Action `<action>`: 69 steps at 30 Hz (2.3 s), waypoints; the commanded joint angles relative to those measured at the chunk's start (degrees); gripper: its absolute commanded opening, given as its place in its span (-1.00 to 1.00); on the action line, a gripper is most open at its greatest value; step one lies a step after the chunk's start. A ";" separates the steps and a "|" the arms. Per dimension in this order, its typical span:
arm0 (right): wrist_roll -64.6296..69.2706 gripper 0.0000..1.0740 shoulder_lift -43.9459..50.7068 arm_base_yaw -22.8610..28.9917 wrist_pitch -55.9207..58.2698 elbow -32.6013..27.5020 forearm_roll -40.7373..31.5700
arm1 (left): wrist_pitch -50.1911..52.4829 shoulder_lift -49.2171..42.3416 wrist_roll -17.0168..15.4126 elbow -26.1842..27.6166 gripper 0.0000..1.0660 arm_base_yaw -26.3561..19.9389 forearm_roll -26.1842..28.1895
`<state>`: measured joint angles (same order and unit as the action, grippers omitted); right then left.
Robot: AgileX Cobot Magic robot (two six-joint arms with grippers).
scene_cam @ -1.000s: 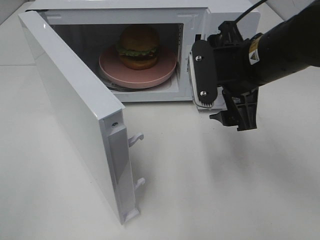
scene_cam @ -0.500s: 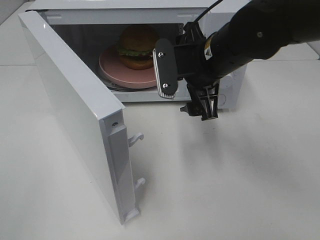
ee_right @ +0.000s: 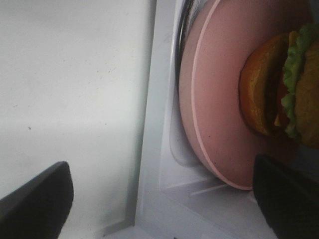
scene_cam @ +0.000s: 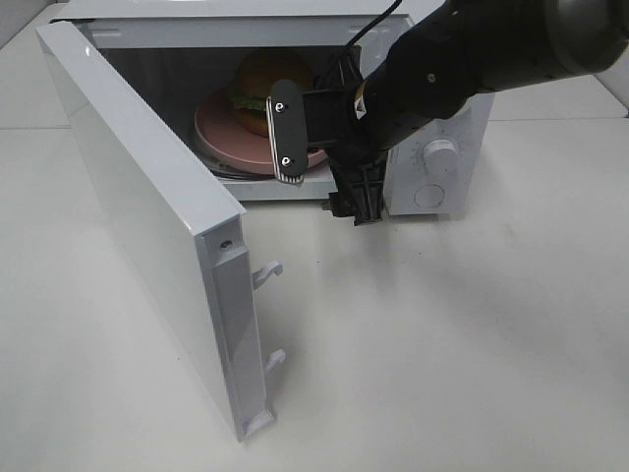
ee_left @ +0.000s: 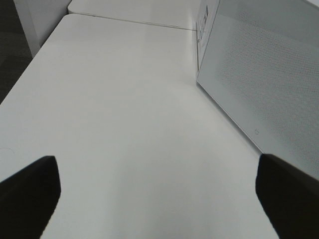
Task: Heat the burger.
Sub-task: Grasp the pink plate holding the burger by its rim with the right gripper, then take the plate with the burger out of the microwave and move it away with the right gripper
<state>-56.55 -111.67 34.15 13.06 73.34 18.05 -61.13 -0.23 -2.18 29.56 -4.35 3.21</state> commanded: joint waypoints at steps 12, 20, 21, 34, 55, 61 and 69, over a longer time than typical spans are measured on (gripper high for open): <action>1.15 0.72 -9.40 -0.11 -0.34 10.77 0.11 | -0.11 -0.46 -0.34 0.06 0.88 -0.17 0.00; 1.83 0.69 -14.73 -0.11 -0.17 16.67 0.11 | -0.11 -0.46 -0.34 0.06 0.88 -0.17 0.00; 2.29 0.69 -15.93 -0.11 -0.06 17.88 0.11 | -0.11 -0.46 -0.34 0.06 0.88 -0.17 0.00; 2.41 0.62 -21.37 -0.80 0.69 22.52 -0.11 | -0.11 -0.46 -0.40 0.06 0.88 -0.17 -0.17; 2.64 -0.91 -21.72 -0.74 3.21 22.52 -0.34 | -0.11 -0.46 -0.40 0.06 0.88 -0.17 -0.17; 2.18 -1.00 -20.63 -0.63 5.21 22.52 -3.38 | -0.11 -0.46 -0.40 0.06 0.88 -0.17 -0.17; -2.29 -1.00 -19.02 0.06 9.91 22.46 -6.13 | -0.11 -0.46 -0.40 0.06 0.88 -0.17 -0.17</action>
<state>-59.01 -131.38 34.38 20.28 95.45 13.52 -61.13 -0.23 -2.18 29.56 -4.35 3.21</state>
